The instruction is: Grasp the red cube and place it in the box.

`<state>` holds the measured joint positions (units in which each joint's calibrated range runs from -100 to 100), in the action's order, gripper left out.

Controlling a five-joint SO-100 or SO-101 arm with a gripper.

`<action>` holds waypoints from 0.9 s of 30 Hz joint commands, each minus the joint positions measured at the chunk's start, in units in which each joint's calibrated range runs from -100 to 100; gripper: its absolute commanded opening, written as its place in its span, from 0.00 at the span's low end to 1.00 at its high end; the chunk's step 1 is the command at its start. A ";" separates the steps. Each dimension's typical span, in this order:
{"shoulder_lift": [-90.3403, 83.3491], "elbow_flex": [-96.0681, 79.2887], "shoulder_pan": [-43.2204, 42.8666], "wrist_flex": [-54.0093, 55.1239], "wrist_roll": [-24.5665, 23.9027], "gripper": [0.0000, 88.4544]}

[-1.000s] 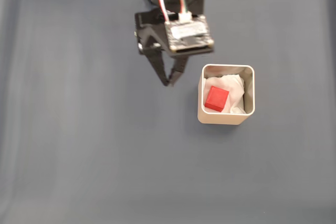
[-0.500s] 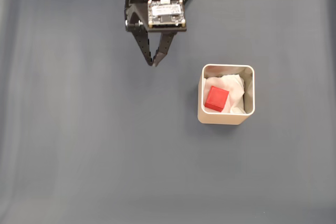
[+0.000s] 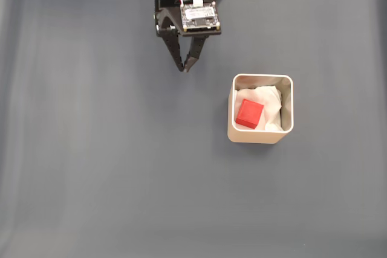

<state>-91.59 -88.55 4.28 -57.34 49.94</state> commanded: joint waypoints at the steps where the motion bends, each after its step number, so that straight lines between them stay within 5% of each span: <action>1: -2.75 -2.69 -0.97 -0.01 -0.63 0.00; 27: -8.41 -11.45 -1.40 -18.51 -2.59 0.00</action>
<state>-98.18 -99.64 1.97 -73.94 47.35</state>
